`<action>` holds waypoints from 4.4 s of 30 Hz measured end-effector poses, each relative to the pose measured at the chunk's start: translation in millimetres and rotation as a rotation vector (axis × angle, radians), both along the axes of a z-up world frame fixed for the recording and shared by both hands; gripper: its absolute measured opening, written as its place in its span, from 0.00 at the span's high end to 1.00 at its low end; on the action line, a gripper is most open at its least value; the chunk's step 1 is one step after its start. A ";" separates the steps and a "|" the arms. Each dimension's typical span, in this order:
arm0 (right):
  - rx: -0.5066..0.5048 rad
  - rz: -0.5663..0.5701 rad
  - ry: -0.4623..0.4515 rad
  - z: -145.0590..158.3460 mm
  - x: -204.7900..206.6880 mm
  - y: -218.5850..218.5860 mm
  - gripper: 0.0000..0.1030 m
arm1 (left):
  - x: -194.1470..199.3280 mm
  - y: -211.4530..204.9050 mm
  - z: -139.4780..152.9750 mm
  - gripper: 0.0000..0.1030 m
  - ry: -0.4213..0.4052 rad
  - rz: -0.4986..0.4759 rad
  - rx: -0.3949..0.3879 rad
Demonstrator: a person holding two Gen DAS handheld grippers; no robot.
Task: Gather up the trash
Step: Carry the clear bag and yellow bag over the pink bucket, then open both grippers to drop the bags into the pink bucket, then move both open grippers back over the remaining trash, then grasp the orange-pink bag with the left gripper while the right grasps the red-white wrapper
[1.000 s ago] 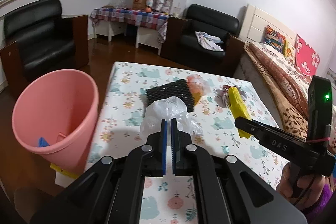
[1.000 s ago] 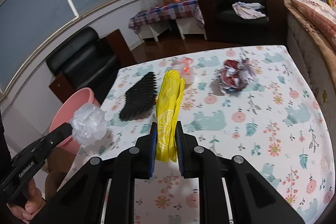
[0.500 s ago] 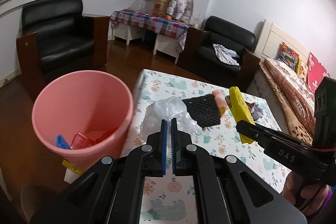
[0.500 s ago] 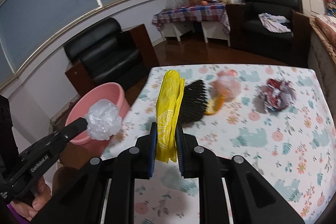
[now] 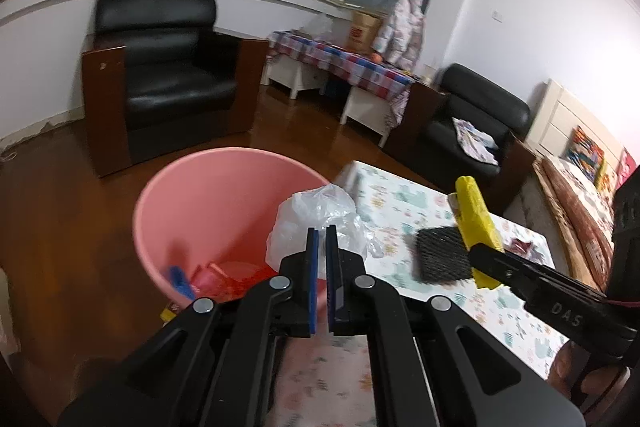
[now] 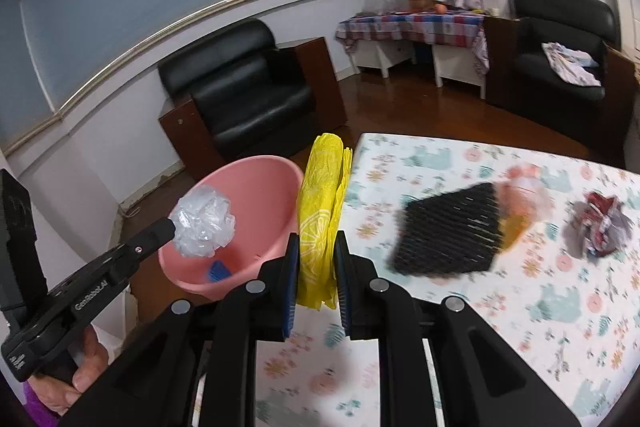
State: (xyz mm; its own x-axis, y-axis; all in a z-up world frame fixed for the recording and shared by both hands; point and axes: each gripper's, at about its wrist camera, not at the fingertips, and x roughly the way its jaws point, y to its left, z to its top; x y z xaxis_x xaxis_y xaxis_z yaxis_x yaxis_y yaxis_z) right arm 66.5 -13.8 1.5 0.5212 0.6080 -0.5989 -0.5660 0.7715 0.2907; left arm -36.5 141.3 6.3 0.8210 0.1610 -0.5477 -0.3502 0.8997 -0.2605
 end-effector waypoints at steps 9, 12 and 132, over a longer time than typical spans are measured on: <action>-0.014 0.085 0.008 -0.8 4.6 53.6 0.84 | -10.7 34.7 -15.3 0.97 0.033 0.076 -0.028; -0.021 0.108 0.015 -4.5 6.2 68.5 0.84 | -12.5 44.3 -19.1 0.97 0.038 0.091 -0.038; 0.091 -0.610 0.129 -84.4 138.1 -251.8 0.61 | 263.1 -195.7 -73.4 0.63 0.282 -0.428 -0.010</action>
State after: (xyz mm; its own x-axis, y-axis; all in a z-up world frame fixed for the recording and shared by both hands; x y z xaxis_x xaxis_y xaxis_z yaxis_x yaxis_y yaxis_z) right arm 204.5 -265.5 -82.8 0.7171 0.2752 -0.6404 0.0126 0.9134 0.4068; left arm 226.6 -54.4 -67.1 0.6323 -0.1640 -0.7572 -0.0087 0.9758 -0.2186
